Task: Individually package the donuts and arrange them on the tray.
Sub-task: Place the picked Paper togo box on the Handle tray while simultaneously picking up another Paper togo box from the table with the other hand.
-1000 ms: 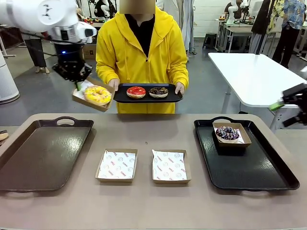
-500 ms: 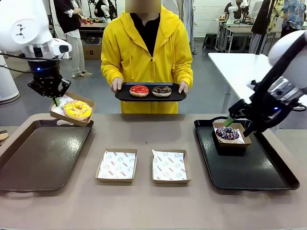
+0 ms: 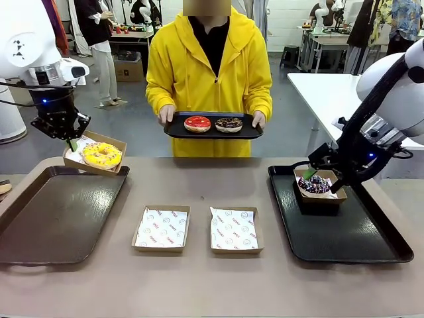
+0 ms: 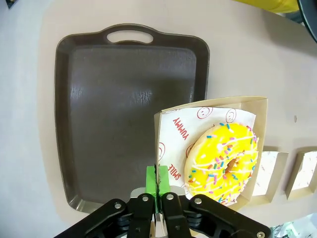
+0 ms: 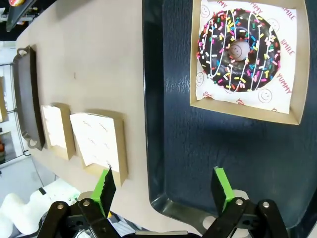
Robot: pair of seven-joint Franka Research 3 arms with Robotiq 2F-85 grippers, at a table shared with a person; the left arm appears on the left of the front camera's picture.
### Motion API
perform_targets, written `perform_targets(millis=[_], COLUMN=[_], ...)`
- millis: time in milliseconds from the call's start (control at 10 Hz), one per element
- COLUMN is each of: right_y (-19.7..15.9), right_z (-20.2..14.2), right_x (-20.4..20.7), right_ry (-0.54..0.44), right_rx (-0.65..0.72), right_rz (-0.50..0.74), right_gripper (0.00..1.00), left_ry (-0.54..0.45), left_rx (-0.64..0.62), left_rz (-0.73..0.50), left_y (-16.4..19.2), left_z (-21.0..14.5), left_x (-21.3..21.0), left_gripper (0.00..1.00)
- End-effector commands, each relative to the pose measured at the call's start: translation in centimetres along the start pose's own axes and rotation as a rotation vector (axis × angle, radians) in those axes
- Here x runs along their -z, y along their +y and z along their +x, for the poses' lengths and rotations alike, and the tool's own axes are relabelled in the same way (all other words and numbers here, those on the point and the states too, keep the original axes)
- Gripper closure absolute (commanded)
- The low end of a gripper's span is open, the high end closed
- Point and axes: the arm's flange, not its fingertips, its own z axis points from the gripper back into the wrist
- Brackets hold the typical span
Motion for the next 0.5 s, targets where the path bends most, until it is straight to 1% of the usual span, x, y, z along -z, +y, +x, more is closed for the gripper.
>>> perform_targets(millis=[0, 400], right_y=[0.26, 0.26], right_z=[-0.17, -0.17], right_x=[-0.16, -0.16], right_ry=[-0.001, -0.001], right_rx=[-0.006, -0.006], right_rz=[-0.003, -0.003], right_gripper=[0.00, 0.00], left_ry=[-0.001, -0.001], left_rx=[0.001, 0.001], left_rz=[0.011, 0.011], left_y=[-0.15, -0.15], left_z=[0.12, 0.12], left_x=[-0.36, -0.36], left_gripper=[0.99, 0.99])
